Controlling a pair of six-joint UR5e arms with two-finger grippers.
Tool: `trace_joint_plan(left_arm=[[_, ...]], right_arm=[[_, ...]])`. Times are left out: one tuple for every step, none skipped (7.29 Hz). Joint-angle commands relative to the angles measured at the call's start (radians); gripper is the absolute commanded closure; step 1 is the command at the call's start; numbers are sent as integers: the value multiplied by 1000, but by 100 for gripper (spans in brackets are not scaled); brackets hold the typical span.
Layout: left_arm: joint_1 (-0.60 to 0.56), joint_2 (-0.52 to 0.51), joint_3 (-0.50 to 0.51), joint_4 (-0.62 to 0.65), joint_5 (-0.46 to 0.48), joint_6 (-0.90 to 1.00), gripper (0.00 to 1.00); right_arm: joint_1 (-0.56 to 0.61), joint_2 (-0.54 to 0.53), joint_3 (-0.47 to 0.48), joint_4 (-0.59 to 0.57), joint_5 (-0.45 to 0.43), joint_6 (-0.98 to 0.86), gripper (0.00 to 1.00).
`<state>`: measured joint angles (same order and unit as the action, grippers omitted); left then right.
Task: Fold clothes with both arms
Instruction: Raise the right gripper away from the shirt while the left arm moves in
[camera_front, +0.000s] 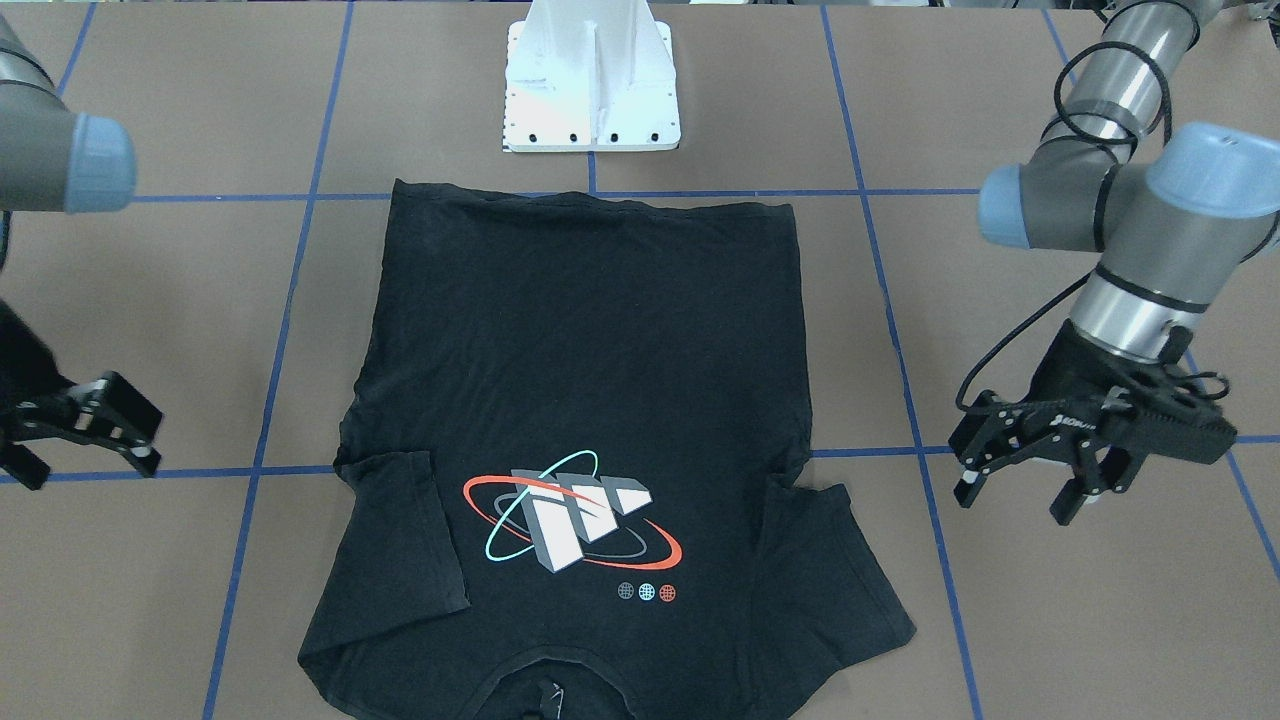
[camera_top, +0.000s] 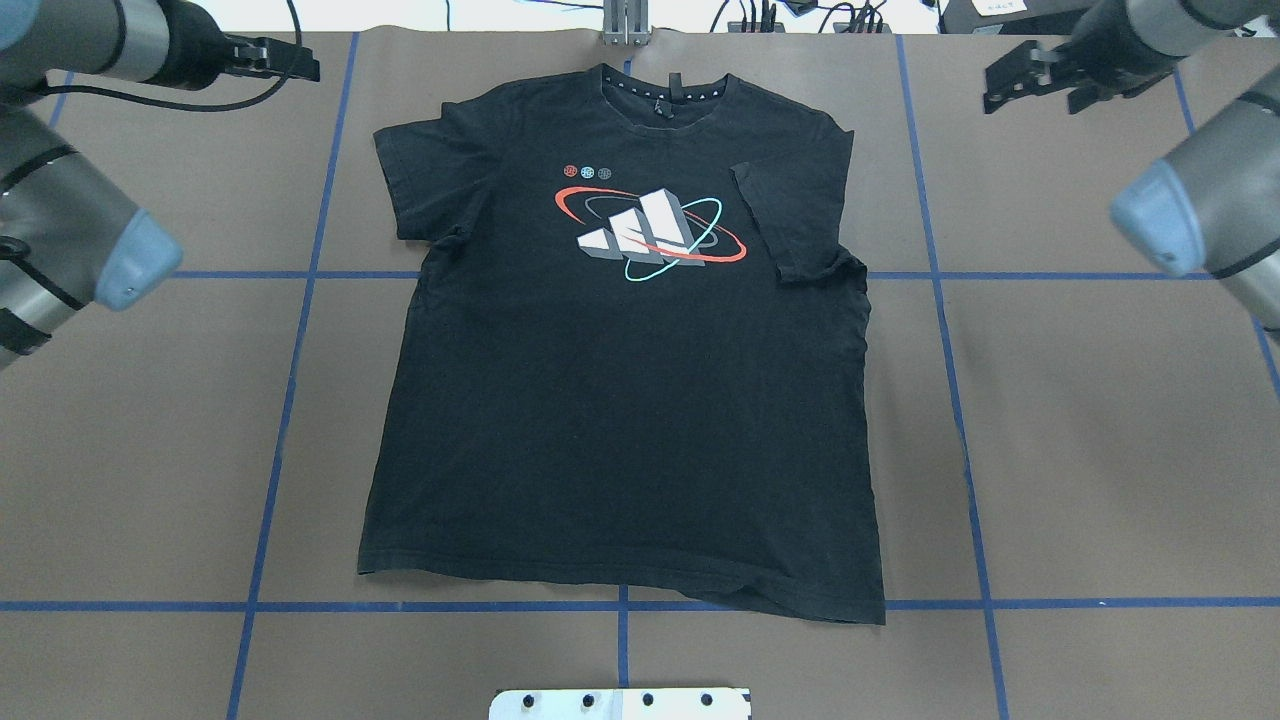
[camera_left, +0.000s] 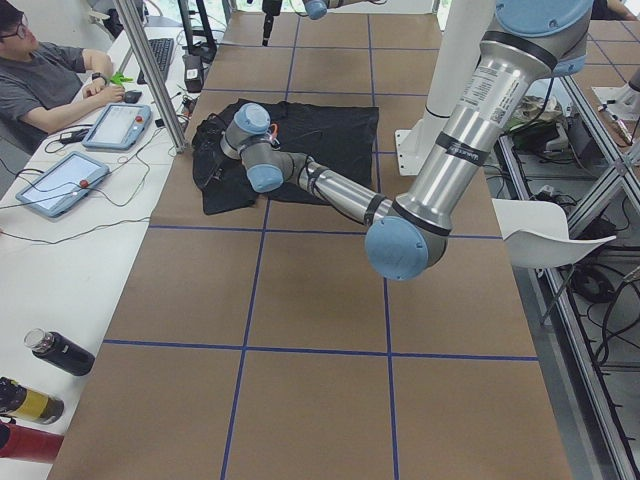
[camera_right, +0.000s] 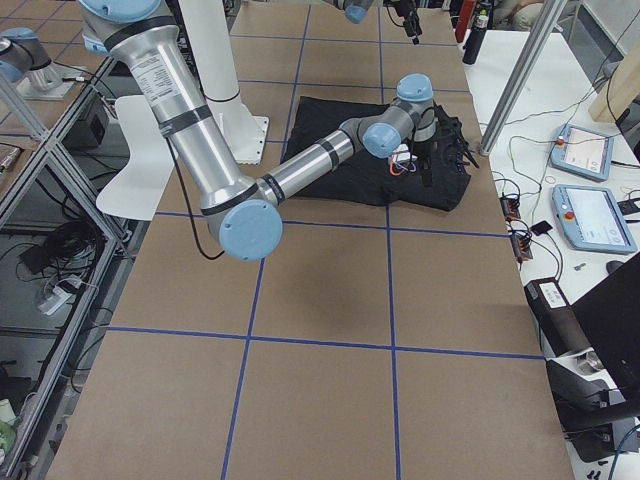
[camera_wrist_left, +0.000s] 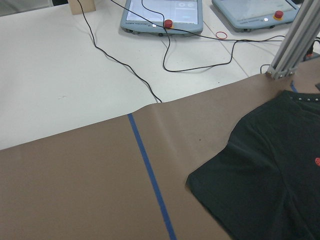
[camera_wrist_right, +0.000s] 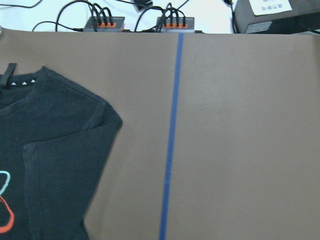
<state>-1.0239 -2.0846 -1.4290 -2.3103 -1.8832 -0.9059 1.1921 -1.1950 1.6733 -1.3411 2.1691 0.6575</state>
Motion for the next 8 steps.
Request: trace_joint_plan(left_arm=[[56,-110,227,-114,112,-101,0],[74,-173,340,-151,152,-123,0],[96,-219,449,-197,220,-139,1],[108,-267,541,-216,252,-140,7],[122,-273,576,-230,281,-139,16],[136,-273,596,-233,285,-131,19],[143,-273,601,-235,286,-130,24],[154,-270,605,-235,285,-128,30]], right_arm=[[177,-148,9,0,116,-294,0],[217,-187,11,2,147,-356,0],[224,-193,11,7,149,-358,0],[222,-190,11,8,149,-358,0],[222,-190,9,10,149,-358,0],[222,-189,5,10,147,-358,0],[221,-183,2,10,143,-358,0],[221,-183,0,8,141,-358,0]])
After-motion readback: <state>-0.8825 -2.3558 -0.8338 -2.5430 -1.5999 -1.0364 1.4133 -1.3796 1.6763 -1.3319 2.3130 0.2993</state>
